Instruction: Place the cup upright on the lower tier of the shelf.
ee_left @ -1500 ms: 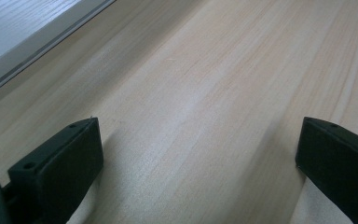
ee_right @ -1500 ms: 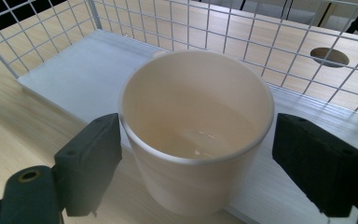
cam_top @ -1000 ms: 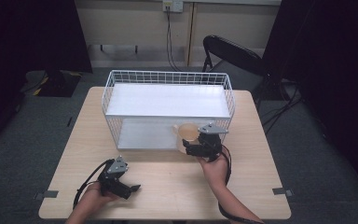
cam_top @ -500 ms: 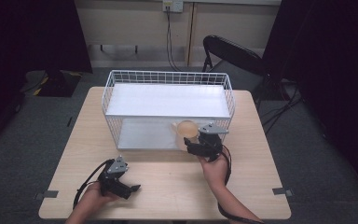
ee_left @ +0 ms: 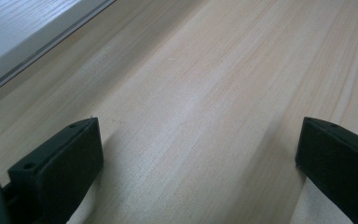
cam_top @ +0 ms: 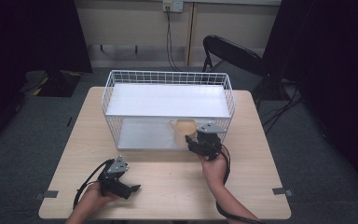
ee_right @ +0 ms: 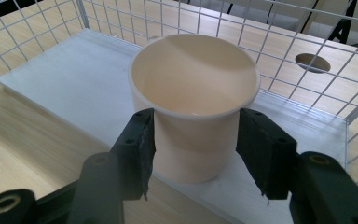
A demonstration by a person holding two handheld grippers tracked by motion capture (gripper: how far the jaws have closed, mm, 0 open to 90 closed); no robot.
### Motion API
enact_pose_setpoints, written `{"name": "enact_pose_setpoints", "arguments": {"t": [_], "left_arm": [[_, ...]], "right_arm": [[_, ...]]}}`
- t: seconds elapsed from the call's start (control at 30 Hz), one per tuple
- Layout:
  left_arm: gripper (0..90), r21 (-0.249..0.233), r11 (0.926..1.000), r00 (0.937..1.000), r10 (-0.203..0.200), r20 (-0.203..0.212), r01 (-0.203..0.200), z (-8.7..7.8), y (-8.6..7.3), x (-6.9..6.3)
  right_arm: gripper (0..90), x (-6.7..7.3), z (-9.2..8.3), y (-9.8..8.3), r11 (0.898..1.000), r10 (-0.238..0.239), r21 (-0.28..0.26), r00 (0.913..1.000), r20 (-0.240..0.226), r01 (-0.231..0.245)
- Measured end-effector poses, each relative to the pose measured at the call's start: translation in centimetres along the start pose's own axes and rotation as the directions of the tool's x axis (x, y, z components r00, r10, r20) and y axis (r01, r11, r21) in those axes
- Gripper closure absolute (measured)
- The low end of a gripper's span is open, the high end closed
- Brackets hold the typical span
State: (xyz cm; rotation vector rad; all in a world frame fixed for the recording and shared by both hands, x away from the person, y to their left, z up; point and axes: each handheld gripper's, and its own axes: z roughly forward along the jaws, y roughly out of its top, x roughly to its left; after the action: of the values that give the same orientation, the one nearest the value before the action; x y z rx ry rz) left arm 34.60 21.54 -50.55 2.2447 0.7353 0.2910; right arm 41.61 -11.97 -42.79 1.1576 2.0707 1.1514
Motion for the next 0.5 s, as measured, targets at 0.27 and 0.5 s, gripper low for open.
{"name": "enact_pose_setpoints", "arguments": {"t": [0.27, 0.5], "left_arm": [[0.2, 0.0, 1.0, 1.0, 0.001, -0.001, -0.001, -0.01, 0.0, 0.01], [0.2, 0.0, 1.0, 1.0, 0.0, 0.001, 0.0, 0.0, 0.0, 0.0]], "right_arm": [[55.7, 0.33, 0.35, -0.12, 1.0, 0.003, 0.001, 0.9998, 0.017, -0.003], [62.6, 0.23, 0.64, 0.01, 1.0, 0.009, 0.006, 0.9999, 0.007, -0.009]]}}
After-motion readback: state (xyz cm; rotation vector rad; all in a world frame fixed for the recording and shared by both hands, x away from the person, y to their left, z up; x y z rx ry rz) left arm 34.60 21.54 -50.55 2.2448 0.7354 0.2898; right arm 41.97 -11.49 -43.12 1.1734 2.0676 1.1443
